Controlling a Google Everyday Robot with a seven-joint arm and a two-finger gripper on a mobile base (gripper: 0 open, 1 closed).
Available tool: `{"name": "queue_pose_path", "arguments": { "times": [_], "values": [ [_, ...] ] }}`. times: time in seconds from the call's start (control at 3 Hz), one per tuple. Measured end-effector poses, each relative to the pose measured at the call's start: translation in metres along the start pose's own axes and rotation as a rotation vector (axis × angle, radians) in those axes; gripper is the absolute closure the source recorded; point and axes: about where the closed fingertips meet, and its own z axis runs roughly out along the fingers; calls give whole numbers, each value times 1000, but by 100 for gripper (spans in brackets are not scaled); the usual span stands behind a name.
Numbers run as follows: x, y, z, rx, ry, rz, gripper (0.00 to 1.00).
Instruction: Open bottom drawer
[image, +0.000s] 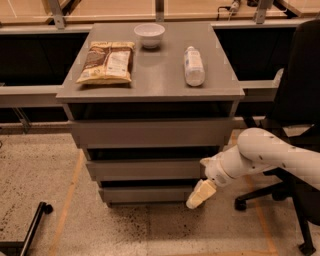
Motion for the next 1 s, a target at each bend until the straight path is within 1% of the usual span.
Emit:
{"name": "queue_pose_path", "arguments": {
  "times": [0.33, 0.67, 1.0],
  "values": [
    [4, -1, 9, -14, -3, 10, 0],
    [9, -1, 3, 38, 27, 30, 0],
    [12, -10, 9, 69, 14, 31, 0]
  ]
}}
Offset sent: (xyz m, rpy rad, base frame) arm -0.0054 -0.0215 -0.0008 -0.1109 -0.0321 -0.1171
